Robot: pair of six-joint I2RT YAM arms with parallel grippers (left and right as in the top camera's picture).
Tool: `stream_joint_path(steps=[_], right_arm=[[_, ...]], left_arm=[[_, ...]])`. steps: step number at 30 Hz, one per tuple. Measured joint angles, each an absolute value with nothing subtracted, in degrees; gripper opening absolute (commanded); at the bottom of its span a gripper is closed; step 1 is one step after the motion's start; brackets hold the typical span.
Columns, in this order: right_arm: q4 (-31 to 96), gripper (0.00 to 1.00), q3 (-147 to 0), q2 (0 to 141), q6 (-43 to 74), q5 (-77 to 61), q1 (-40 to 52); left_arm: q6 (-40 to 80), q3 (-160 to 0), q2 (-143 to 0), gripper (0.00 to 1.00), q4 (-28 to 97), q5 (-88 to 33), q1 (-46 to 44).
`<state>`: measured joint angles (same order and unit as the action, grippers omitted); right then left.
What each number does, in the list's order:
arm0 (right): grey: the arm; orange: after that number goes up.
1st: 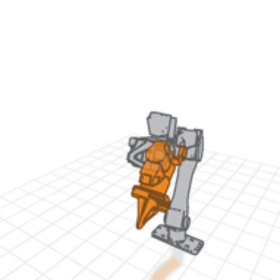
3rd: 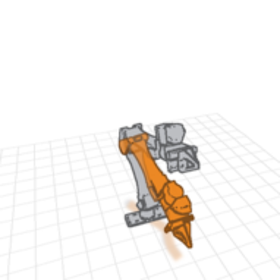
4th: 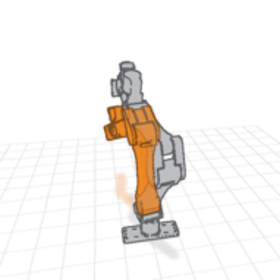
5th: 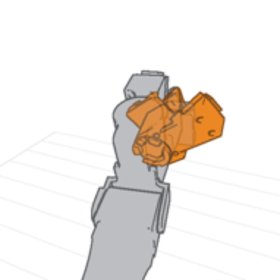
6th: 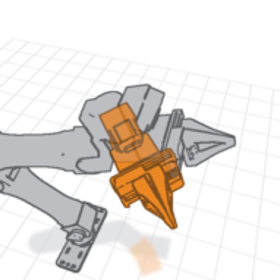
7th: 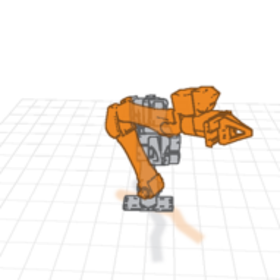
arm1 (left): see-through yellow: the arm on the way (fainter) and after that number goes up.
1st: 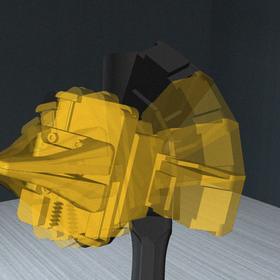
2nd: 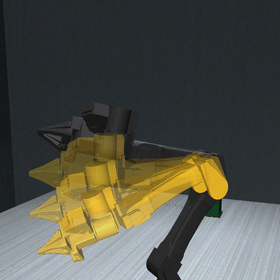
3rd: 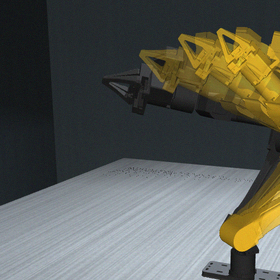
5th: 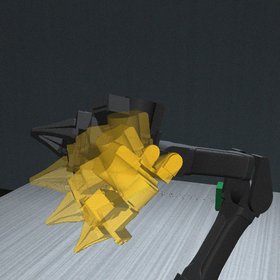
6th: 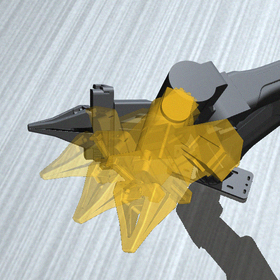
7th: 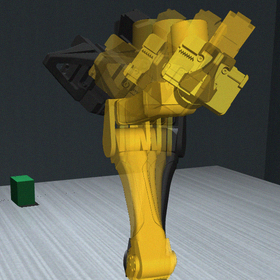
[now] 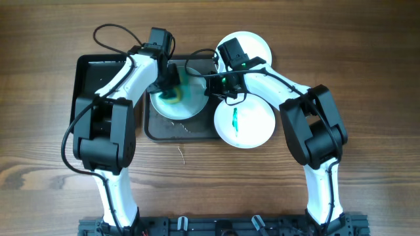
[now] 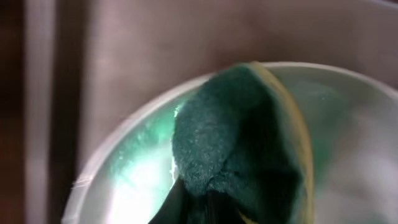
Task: Clean dirty plates on tray and stack at the side
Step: 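Scrub the held plate with the sponge in the left gripper, then lift the plate with the right gripper and move the sponge aside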
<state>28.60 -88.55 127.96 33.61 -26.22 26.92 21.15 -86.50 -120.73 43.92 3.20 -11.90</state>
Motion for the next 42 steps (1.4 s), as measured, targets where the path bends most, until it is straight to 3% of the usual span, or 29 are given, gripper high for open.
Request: stream_joint_path(steps=[4,12,19,30,42], right_arm=[[28.7,0.04,-88.6,128.0,33.6,-25.9,27.0],[29.9,0.04,-88.7,127.6,33.6,-25.0,27.1],[33.5,0.04,-88.2,124.2,31.8,-14.4,28.3],[36.5,0.04,-87.6,107.2,24.7,27.3,45.8],[29.1,0.04,-87.5,106.7,10.6,66.1,56.2]], left_arm=[[22.5,-86.5,-119.7,0.04,46.3,8.8,-12.0],[23.4,-86.2,-109.0,0.04,49.8,8.5,-11.3],[23.5,-86.2,-101.0,0.04,52.2,8.1,-6.2],[23.5,-86.2,-101.4,0.04,52.4,7.9,3.8],[23.5,-86.2,-101.4,0.04,52.5,7.6,3.9]])
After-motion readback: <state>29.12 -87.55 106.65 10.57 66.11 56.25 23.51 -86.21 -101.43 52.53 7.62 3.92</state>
